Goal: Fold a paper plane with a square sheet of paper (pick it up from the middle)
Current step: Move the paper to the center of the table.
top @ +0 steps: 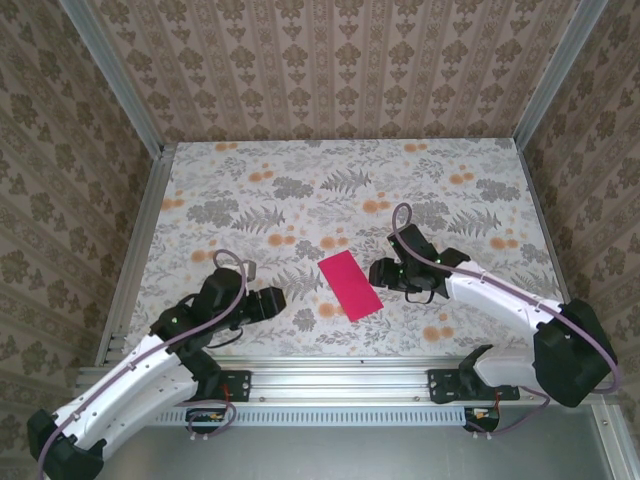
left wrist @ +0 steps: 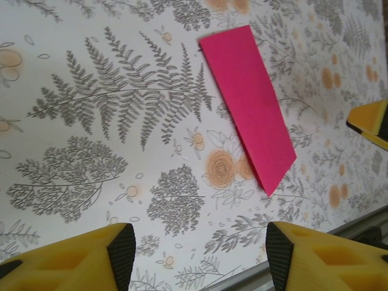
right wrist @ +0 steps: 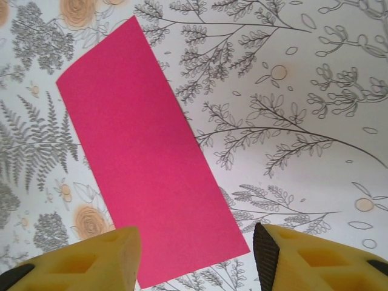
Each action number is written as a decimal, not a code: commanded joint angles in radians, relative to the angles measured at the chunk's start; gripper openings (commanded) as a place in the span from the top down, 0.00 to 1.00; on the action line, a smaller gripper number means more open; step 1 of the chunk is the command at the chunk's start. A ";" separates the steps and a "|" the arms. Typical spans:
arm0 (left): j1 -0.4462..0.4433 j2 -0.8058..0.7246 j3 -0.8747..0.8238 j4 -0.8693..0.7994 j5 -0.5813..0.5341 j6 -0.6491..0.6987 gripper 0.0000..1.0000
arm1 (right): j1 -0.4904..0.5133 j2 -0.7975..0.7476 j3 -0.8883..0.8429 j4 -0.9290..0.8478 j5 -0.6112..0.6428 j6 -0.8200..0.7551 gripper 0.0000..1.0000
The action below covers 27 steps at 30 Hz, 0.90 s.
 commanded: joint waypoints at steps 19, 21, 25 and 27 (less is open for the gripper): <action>-0.093 0.337 0.050 0.219 0.014 0.021 0.36 | -0.067 0.244 -0.009 0.234 -0.250 -0.047 0.48; -0.095 0.366 0.067 0.231 0.019 0.029 0.36 | -0.067 0.264 0.002 0.228 -0.256 -0.067 0.48; -0.094 0.433 0.079 0.303 0.036 0.022 0.36 | -0.067 0.289 -0.008 0.224 -0.281 -0.094 0.49; -0.092 0.483 0.093 0.335 0.052 0.017 0.36 | -0.067 0.297 -0.026 0.231 -0.316 -0.100 0.50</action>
